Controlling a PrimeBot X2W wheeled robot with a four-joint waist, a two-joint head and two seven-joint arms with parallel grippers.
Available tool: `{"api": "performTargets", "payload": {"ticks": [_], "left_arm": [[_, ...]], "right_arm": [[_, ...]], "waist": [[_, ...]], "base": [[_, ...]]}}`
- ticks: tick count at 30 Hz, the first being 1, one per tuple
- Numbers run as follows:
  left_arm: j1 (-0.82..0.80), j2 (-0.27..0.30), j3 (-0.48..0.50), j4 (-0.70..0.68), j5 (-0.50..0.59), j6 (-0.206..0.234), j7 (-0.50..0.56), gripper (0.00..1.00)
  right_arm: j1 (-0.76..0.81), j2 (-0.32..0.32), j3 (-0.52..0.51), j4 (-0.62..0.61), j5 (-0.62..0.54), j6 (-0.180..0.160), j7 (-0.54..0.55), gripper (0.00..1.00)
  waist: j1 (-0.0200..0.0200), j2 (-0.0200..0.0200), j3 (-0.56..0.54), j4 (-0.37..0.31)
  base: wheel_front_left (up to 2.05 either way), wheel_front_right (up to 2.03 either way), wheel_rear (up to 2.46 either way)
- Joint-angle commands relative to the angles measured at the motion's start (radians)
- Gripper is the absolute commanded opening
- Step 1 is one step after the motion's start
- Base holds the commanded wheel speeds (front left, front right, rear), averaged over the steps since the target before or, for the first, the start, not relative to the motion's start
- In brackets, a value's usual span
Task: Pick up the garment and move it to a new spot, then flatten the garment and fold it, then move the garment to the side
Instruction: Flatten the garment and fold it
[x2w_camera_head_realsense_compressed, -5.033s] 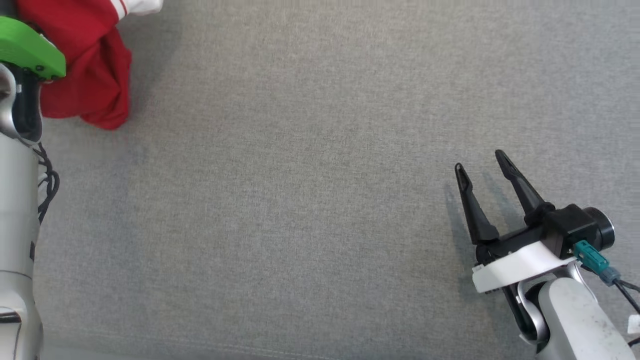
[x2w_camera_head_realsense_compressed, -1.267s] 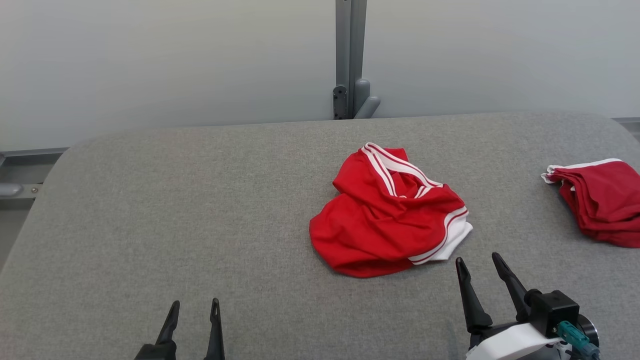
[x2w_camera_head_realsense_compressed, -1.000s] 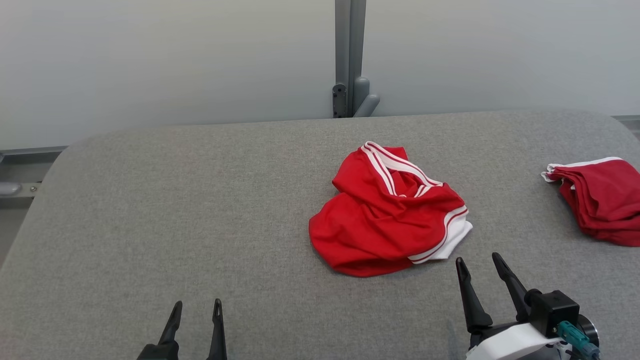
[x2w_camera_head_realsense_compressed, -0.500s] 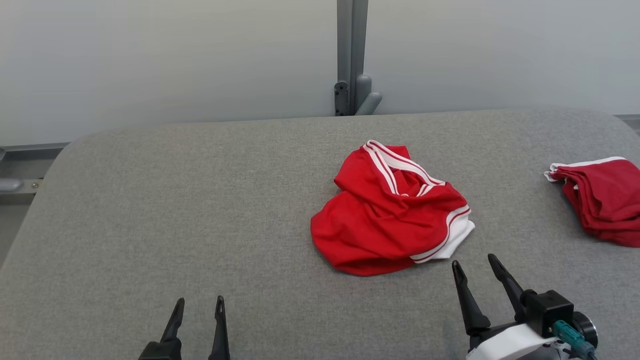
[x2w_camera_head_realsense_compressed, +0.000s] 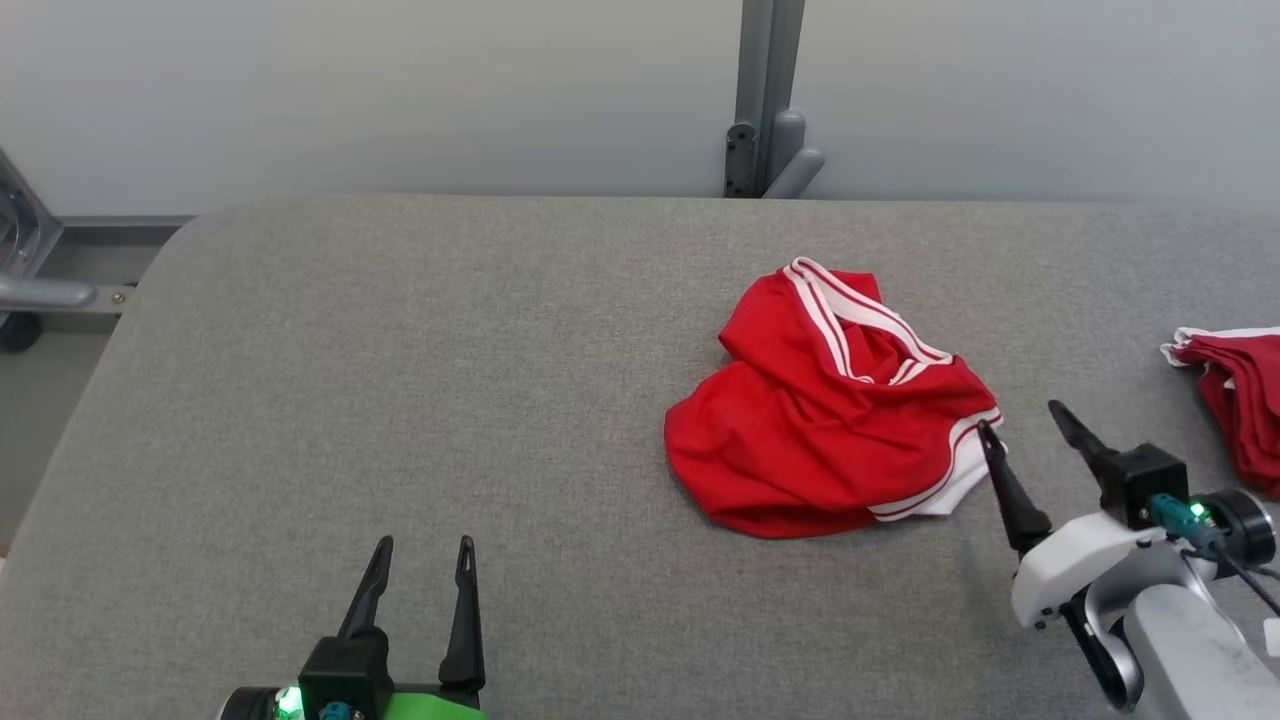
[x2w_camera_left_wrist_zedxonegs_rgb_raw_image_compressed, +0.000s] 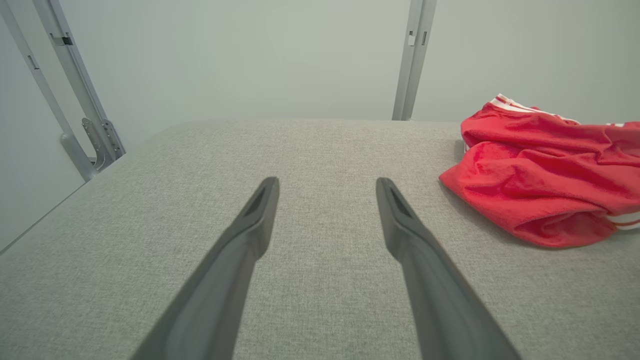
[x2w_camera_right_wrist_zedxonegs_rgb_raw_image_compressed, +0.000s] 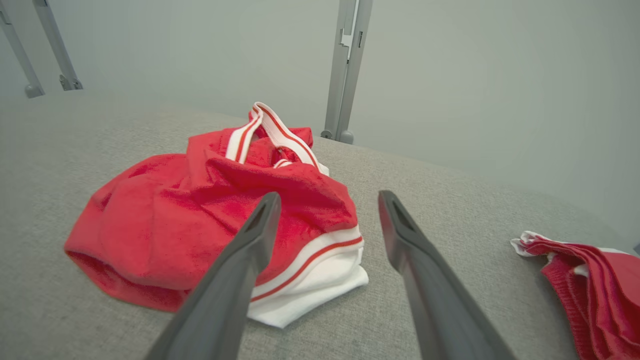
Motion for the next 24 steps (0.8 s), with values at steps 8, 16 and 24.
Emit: {"api": "performTargets", "payload": {"ticks": [8,16,24], "left_arm": [[-0.057,0.001,-0.038,0.003,-0.005,-0.004,-0.002,1.0],[-0.081,0.001,-0.054,0.028,-0.027,0.004,-0.002,1.0],[-0.074,0.001,-0.048,0.032,-0.043,0.016,-0.002,1.0]], "right_arm": [[-0.2,-0.08,0.095,0.214,0.036,0.0,0.0,1.0],[-0.316,-0.131,0.292,0.365,0.156,0.0,0.0,0.4],[-0.376,-0.174,0.346,0.361,0.308,0.0,0.0,0.0]], "waist": [[0.0,0.0,0.093,0.07],[0.0,0.0,0.114,0.103],[0.0,0.0,0.087,0.083]], "base": [[0.0,0.0,0.0],[0.0,0.0,0.0],[0.0,0.0,0.0]]}}
